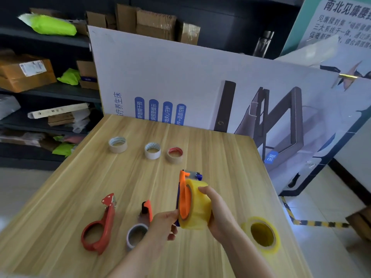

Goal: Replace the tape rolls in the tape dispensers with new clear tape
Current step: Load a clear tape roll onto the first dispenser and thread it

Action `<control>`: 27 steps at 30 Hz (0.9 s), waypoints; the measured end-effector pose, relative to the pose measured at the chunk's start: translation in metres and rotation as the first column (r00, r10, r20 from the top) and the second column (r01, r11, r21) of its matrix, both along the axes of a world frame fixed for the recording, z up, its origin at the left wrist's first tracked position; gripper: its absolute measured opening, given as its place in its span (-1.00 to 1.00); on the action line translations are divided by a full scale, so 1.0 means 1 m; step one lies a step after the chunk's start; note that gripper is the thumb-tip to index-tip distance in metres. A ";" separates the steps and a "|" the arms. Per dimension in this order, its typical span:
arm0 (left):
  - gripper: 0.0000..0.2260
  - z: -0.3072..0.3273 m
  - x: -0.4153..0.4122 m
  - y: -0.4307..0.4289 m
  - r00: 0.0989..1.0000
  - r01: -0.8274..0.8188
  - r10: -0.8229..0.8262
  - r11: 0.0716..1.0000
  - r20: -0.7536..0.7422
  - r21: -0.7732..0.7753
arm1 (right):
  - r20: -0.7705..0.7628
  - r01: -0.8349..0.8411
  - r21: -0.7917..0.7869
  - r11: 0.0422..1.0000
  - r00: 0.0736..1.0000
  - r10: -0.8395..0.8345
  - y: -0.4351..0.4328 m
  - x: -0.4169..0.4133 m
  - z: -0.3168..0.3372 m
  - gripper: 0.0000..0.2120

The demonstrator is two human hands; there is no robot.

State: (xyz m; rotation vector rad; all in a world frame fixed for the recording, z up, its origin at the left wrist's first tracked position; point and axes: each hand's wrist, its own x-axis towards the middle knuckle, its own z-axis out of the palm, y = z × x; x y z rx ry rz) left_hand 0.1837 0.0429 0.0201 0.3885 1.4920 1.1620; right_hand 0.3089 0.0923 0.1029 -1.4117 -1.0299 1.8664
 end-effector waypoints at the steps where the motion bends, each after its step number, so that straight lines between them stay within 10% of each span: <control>1: -0.75 -0.009 0.004 -0.002 1.000 0.007 -0.006 0.999 0.018 -0.040 | 0.018 -0.017 -0.024 1.000 1.000 0.018 0.001 0.004 -0.009 -0.76; 15: -0.63 -0.100 0.051 -0.037 0.961 0.119 0.009 0.888 0.275 -0.443 | 0.129 -0.089 -0.265 0.960 0.984 0.127 -0.013 0.036 -0.110 -0.71; 27: -0.73 -0.123 0.062 -0.051 0.974 0.183 -0.077 0.826 0.214 -0.533 | 0.136 -0.156 -0.322 0.934 0.968 0.209 -0.025 0.047 -0.152 -0.71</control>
